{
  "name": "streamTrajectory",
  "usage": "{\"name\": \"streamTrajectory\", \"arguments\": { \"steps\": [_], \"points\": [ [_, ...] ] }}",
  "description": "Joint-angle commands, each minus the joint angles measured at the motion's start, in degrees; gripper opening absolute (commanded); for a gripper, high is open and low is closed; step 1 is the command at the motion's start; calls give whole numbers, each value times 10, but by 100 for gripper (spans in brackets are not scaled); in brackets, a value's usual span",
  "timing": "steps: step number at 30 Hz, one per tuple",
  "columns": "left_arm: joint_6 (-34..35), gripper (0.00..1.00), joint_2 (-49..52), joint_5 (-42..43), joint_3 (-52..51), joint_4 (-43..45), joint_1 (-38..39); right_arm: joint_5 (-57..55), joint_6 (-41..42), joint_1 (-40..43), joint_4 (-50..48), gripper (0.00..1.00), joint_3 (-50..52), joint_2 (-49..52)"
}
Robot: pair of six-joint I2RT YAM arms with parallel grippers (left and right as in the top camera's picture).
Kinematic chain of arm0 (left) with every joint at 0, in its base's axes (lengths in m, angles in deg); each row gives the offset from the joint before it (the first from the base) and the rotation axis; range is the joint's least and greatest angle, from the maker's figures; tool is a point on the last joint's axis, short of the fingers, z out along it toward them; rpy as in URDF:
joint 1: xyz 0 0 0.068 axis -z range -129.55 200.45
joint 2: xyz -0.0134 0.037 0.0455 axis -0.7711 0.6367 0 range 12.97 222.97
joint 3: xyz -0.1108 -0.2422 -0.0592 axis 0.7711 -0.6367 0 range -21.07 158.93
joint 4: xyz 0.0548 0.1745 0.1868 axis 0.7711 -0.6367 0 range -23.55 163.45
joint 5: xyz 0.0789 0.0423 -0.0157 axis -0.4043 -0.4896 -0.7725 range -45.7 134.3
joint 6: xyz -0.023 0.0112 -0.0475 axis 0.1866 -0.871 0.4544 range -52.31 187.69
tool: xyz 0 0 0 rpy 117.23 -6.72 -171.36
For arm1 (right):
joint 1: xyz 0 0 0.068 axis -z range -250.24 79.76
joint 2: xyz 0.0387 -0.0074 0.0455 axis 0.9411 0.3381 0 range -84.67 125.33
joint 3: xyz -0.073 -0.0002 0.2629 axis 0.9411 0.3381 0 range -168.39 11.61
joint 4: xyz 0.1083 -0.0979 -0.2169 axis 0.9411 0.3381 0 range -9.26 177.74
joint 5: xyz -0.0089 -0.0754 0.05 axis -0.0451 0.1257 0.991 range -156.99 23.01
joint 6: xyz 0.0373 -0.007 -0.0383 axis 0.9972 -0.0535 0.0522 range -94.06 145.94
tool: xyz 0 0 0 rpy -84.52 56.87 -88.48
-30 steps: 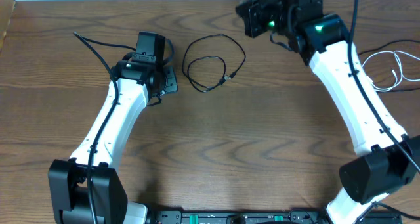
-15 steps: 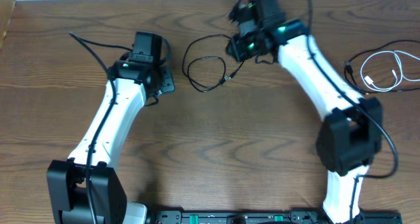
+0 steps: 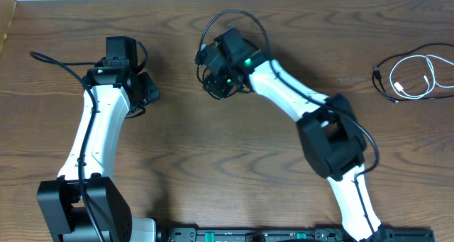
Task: Untangle cables
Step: 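Lower the right gripper and grasp the black cable coil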
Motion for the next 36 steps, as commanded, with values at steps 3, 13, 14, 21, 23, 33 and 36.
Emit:
{"name": "streamTrajectory", "arguments": {
  "steps": [3,13,14,21,23,33,36],
  "points": [
    [7,50,-12,-2,-1,-3,-2,-53,-9,-22,-70,47,1,35],
    [7,50,-12,-1,-1,-4,-2,-122,10,-31,-168,47,1,58],
    [7,50,-12,-1,-1,-4,-2,-123,10,-31,-172,46,1,61],
    [7,50,-12,3,-1,-6,-2,-126,10,-31,-185,43,1,72],
    [7,50,-12,12,-1,-5,-2,-126,10,-31,-188,43,1,76],
    [7,50,-12,14,-1,-6,-2,-126,10,-36,-190,40,1,80],
    [7,50,-12,14,-1,-6,-2,-126,10,-38,-185,31,1,80]
  ]
}}
